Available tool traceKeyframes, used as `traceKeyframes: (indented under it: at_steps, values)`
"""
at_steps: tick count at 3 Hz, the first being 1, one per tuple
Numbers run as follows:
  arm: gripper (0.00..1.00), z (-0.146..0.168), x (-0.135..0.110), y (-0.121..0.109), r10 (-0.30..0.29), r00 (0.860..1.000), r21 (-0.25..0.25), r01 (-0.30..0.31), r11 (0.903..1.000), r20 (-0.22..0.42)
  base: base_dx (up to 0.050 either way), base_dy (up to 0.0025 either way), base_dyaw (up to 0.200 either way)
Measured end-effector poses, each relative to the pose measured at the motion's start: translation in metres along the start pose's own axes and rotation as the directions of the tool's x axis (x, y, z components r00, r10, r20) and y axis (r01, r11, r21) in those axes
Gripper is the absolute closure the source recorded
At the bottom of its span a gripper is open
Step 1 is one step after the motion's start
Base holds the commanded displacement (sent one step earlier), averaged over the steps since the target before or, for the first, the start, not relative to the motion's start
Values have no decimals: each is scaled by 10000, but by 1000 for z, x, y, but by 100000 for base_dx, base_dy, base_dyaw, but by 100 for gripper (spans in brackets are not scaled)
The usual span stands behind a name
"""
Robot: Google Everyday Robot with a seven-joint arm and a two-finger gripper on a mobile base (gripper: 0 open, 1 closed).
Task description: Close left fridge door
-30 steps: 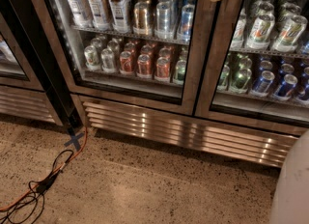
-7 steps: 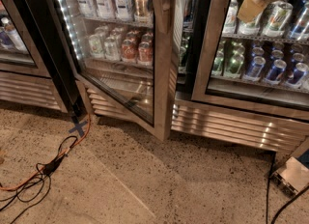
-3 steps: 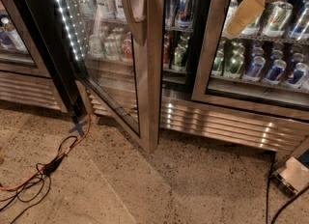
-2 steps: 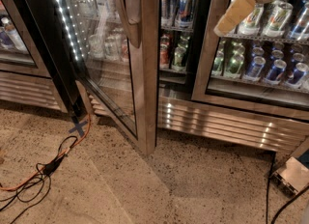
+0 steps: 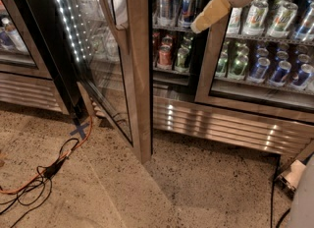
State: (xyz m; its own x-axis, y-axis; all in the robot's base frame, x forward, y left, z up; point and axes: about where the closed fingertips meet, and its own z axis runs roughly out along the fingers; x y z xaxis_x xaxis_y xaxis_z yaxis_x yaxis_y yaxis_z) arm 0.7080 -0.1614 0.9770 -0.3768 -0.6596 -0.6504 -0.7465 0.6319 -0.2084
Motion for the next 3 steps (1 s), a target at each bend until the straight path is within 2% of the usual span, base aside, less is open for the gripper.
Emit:
traceKeyframes:
  at_steps: [1, 2, 3]
  values:
    - [0, 1, -2, 0, -7, 10000, 7, 7, 10000, 53, 0, 0, 0]
    - [0, -4, -9, 6, -38, 9978, -175, 50, 9998, 663, 0, 0, 0]
    - [0, 14, -14, 37, 409, 9839, -1392, -165, 9901, 1741, 0, 0, 0]
